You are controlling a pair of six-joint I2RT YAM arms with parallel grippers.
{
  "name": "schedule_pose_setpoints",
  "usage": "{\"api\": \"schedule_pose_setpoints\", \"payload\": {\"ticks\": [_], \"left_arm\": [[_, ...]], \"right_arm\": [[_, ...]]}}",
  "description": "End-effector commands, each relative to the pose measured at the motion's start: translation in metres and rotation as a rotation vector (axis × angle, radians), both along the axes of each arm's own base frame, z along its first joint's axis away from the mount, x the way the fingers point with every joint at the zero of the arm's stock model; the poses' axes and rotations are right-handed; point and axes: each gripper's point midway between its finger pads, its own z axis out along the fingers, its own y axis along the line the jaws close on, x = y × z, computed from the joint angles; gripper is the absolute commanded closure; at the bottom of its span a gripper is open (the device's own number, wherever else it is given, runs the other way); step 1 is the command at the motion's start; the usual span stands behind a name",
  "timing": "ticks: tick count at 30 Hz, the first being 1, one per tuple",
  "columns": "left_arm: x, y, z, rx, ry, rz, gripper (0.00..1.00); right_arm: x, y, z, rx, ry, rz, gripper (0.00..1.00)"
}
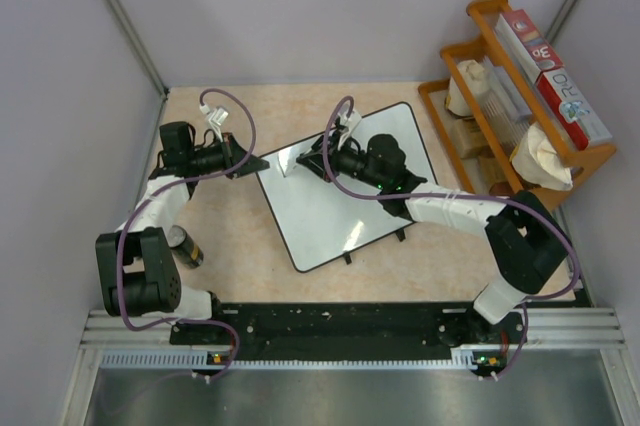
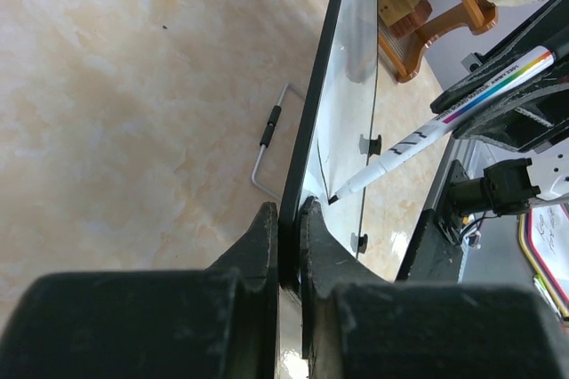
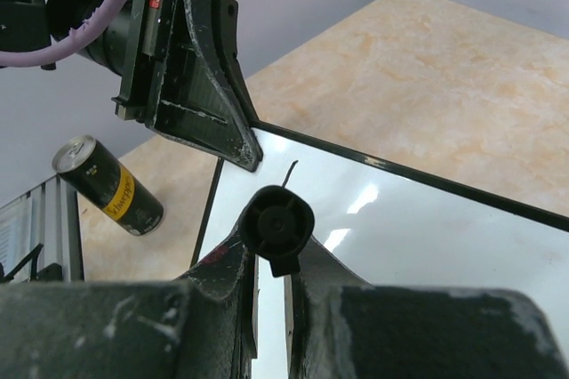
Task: Write a sentence on the whiteboard
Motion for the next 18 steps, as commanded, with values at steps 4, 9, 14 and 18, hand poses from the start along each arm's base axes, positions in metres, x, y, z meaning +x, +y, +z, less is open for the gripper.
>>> {"api": "schedule_pose_setpoints", "payload": {"ticks": [4,9,14,18], "left_arm": [[0.018,0.012,-0.011,0.14,-0.137,0.064,1.0],[0.018,0.011,-0.012,0.143,-0.134,0.064,1.0],[0.018,0.012,-0.012,0.144,-0.135,0.065,1.0],[0.018,0.011,-0.012,0.144,-0.135,0.062,1.0]], "right_arm": [[-0.001,-0.006,-0.007,-0.036,0.012,-0.037,1.0],[0.006,-0.011,-0.006,-0.046,0.011,-0.081,1.0],[0.01,-0.017,-0.005,-0.055,0.01,-0.118,1.0],[0.013,-0.021,-0.002,-0.051,0.013,-0.139,1.0]]}}
